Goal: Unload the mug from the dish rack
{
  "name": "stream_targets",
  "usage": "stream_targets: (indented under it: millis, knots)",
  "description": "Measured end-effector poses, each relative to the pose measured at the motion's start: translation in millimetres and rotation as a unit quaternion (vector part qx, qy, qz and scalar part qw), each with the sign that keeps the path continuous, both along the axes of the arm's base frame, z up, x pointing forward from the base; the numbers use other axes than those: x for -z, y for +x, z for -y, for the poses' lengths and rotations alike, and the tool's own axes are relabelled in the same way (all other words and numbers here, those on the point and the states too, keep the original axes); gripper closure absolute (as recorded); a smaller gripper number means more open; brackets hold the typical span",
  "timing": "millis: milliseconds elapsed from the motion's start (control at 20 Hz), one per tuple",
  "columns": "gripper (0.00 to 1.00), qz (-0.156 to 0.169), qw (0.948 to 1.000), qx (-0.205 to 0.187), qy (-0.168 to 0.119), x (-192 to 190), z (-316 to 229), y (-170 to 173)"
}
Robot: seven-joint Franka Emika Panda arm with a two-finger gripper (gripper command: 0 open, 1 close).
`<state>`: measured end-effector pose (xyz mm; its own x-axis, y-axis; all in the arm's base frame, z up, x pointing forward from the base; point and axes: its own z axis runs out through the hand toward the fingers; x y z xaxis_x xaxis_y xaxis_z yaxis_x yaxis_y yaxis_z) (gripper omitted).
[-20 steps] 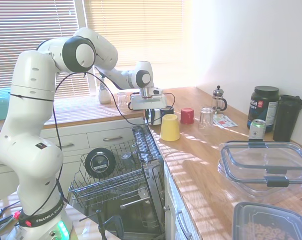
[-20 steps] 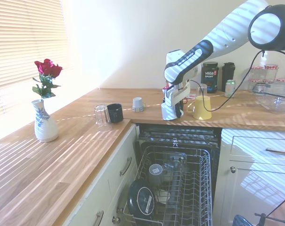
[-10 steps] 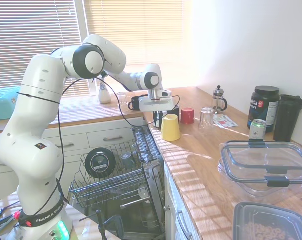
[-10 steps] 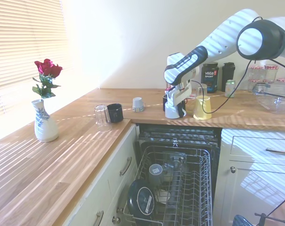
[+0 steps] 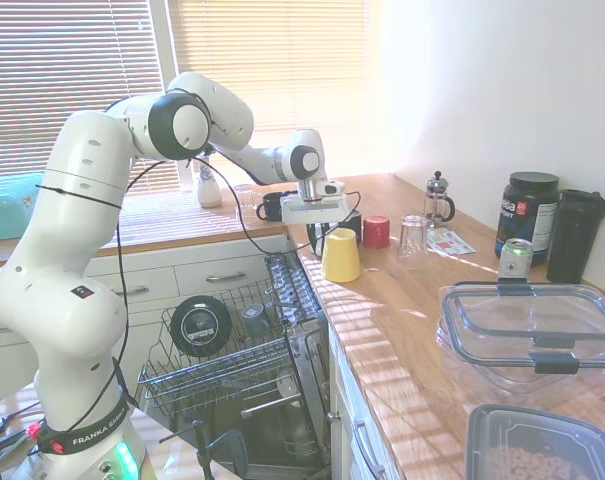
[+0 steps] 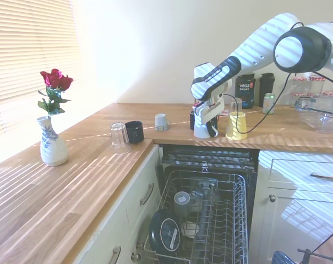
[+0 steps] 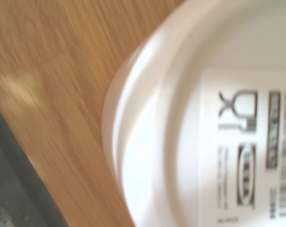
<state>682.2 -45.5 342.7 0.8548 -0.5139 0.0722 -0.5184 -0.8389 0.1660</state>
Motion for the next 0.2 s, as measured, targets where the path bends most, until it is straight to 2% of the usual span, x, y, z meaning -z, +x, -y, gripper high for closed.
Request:
stream_targets:
  millis: [200]
  knots:
    - [0.0,0.013,0.9998,0.01,-0.008,-12,2,-1]
